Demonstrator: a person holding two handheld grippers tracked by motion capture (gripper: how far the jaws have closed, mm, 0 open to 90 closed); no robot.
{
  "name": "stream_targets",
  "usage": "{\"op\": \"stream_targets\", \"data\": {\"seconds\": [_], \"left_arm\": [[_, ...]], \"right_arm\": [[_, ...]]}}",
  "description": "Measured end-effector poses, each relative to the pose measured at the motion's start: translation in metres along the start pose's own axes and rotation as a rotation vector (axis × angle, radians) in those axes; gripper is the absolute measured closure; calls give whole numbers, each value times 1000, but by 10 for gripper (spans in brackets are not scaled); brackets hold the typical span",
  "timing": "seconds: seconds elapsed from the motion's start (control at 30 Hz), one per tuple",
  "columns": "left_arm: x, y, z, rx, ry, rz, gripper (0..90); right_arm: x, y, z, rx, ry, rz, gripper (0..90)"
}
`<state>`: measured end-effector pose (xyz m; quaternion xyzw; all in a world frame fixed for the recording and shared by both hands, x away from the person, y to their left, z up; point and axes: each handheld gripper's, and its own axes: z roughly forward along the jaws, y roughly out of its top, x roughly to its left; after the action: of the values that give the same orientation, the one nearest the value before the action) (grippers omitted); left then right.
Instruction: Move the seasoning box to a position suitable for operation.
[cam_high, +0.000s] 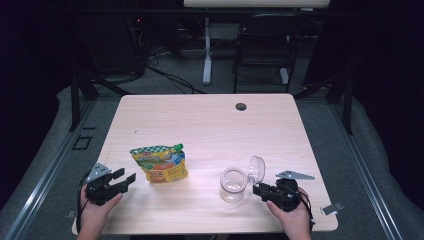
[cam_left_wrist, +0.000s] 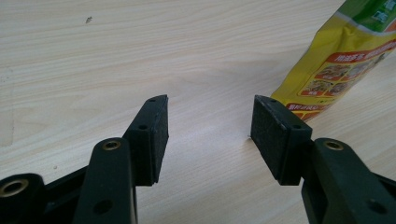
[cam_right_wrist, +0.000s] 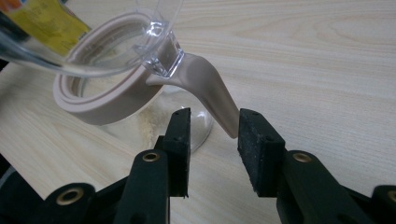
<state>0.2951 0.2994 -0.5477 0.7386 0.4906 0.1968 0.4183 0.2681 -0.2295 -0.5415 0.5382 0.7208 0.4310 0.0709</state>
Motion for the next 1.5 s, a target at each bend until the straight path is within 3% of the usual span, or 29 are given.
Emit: {"op": "stream_targets", "data": {"seconds": [0.3,0.53,0.63,0.7,0.87,1.0,1.17,1.5], "left_arm": [[-1,-3,-3,15,-1,-1,466],[1,-6,-7,10,7,-7,467],[1,-6,-8,8,8,-5,467],[1,-7,-7,11,5,-3,467],[2,-7,-7,14,7,-7,468],[3,-8,-8,15,8,-9,468],[1,-9,-9,14,8,-5,469],[2,-12,-12,20,16,-7,470]], "right_arm": [[-2,-1,15,-22,-23,1,630],[2,1,25,-31,-26,-58,646],[-1,0,27,-17,-46,-87,698],[-3,1,27,-14,-21,-85,722],[-2,2,27,6,-15,-124,800],[-2,3,28,14,12,-115,851],[-5,5,31,4,37,-96,852],[-9,12,42,-37,25,-57,790]]}}
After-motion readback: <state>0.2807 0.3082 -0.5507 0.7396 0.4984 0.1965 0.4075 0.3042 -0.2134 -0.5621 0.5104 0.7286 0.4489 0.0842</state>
